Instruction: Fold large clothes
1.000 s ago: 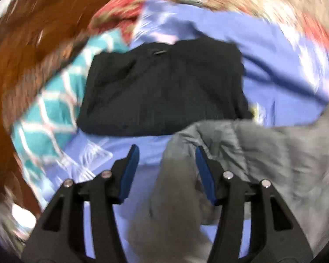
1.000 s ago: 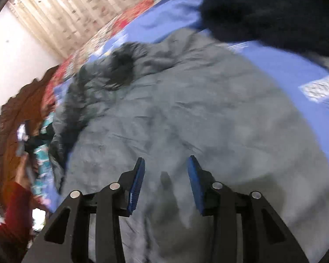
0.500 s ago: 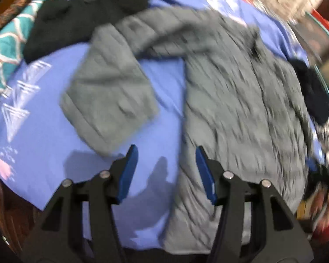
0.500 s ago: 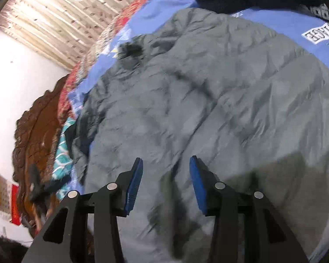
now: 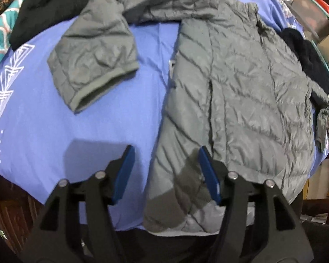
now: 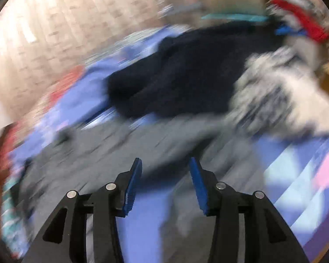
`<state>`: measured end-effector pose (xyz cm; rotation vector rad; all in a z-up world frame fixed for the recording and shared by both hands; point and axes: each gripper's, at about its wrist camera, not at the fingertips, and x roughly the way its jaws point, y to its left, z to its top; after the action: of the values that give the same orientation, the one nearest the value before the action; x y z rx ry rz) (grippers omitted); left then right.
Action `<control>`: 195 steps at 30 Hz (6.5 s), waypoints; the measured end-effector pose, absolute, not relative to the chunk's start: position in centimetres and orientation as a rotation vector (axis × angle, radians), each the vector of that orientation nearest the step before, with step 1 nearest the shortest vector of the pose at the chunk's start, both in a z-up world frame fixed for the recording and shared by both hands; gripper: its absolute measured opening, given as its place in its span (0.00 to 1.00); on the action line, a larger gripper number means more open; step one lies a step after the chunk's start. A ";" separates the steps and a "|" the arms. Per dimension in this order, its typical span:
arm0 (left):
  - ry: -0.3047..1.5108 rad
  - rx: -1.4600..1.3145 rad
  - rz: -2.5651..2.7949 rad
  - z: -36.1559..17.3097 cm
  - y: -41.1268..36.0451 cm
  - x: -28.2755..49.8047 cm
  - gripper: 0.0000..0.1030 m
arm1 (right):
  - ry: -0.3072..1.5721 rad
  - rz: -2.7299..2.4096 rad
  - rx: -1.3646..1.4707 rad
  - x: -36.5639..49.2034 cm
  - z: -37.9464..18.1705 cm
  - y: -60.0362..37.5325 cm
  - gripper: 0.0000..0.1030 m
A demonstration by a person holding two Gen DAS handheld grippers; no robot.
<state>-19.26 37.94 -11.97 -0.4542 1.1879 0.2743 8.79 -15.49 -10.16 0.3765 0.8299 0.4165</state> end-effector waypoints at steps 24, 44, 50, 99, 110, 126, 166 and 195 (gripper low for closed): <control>1.326 -0.405 -0.022 -12.2 29.5 -19.4 0.22 | 1.146 0.484 0.251 6.5 -15.3 -11.7 0.54; 1.228 -0.502 0.112 -10.1 34.7 -15.2 0.26 | 0.786 0.090 1.073 2.9 -12.7 -26.6 0.65; 1.223 -0.472 0.003 -10.1 30.4 -12.2 0.27 | 0.851 0.080 1.328 -2.3 -18.6 -25.6 0.65; 1.229 -0.119 0.149 -9.8 21.0 -5.7 0.27 | 0.543 -0.070 1.023 10.0 -15.5 -30.7 0.28; 1.118 -0.072 0.283 -8.9 24.5 -3.7 0.41 | 0.331 0.365 0.218 9.2 0.9 -11.1 0.27; 0.986 -0.344 0.432 -6.3 40.7 -5.4 0.42 | 0.521 0.933 -0.340 13.5 -1.7 28.0 0.27; 0.969 -0.058 0.415 -10.8 31.6 9.2 0.67 | 1.026 0.538 0.163 25.2 -12.5 4.9 0.77; 1.063 -0.395 0.451 -13.0 39.4 5.7 0.67 | 0.933 0.281 0.084 20.6 -13.3 -1.2 0.30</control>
<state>5.70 39.40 -13.04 -0.3946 1.0635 0.4505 20.64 -1.25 -13.33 0.0839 0.9328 0.2806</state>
